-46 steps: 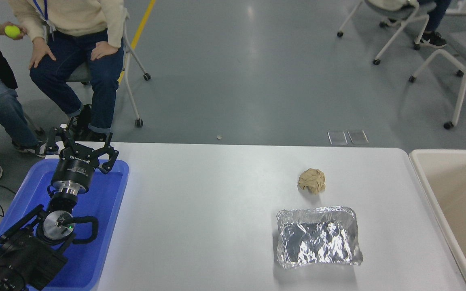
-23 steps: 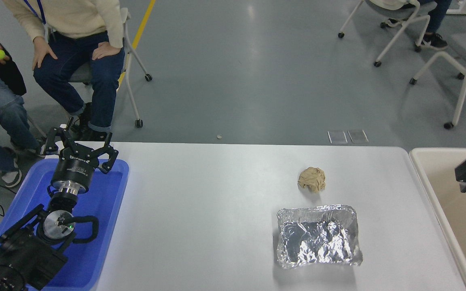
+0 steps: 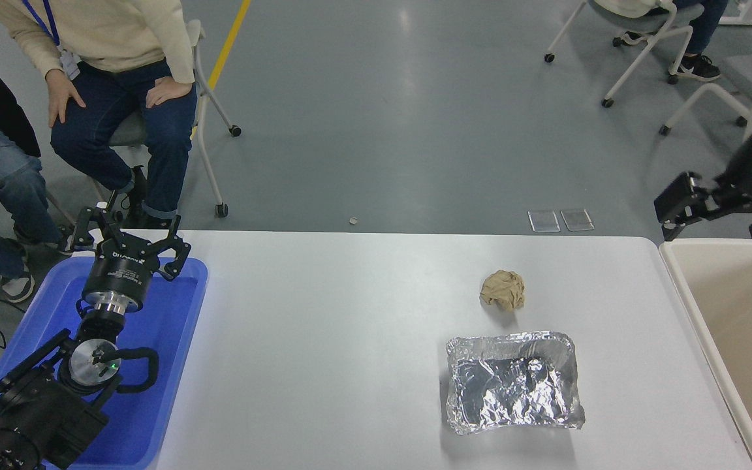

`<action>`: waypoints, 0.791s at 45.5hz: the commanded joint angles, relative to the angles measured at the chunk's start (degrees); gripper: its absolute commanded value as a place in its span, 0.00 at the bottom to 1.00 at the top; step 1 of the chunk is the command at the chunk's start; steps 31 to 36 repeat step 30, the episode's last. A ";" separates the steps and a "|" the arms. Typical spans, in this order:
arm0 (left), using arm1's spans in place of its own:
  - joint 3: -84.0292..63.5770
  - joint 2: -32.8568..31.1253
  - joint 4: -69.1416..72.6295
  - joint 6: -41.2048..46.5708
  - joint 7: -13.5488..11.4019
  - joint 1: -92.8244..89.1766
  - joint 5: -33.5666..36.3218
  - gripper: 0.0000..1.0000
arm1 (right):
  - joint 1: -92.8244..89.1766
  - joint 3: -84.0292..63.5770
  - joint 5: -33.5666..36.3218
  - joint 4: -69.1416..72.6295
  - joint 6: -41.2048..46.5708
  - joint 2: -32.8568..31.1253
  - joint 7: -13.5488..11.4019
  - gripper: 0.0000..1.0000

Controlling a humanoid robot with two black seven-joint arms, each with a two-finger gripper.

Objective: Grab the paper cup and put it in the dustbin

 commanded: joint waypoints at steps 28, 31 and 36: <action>0.00 0.01 0.00 0.01 0.00 0.05 -0.01 1.00 | 1.68 3.78 0.78 2.30 0.22 4.86 0.00 1.00; 0.00 0.01 0.00 0.01 0.00 -0.04 -0.01 1.00 | 1.77 3.69 0.78 2.30 0.22 4.77 0.00 1.00; 0.00 0.01 0.00 0.01 0.00 -0.04 -0.01 1.00 | 1.77 3.69 0.78 2.30 0.22 4.77 0.00 1.00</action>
